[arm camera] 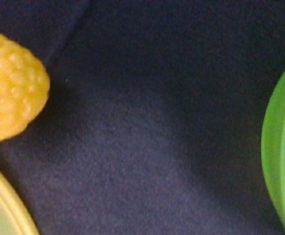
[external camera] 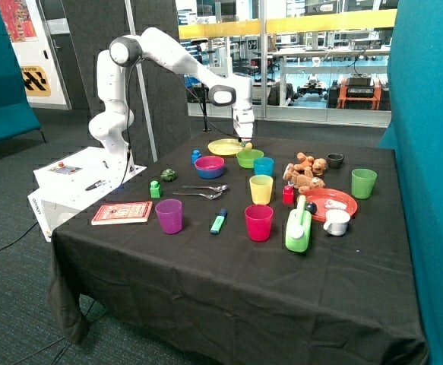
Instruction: Stack the bowls
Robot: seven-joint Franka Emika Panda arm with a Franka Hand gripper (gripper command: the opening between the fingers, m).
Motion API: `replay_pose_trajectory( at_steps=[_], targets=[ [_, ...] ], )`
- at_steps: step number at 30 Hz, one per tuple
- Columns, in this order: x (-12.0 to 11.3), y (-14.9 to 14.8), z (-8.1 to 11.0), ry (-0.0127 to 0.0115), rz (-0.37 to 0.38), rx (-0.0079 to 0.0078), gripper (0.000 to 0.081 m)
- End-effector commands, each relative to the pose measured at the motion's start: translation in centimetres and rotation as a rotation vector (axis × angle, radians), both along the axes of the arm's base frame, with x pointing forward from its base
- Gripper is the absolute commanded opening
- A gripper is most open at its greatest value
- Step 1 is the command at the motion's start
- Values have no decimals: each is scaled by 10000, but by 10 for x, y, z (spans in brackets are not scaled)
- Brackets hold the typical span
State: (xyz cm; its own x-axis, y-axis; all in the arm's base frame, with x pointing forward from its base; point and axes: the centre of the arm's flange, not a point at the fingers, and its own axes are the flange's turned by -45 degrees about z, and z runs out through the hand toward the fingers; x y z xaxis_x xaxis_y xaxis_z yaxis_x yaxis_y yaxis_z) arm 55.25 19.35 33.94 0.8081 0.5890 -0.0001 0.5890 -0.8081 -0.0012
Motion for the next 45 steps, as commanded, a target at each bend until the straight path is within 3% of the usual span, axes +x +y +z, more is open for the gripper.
replay_pose_trajectory(
  at_steps=[1,45],
  targets=[
    [8,2,-6,-8,-150,-9,459],
    [23,3,-38,-7,-758,-9,454]
  ],
)
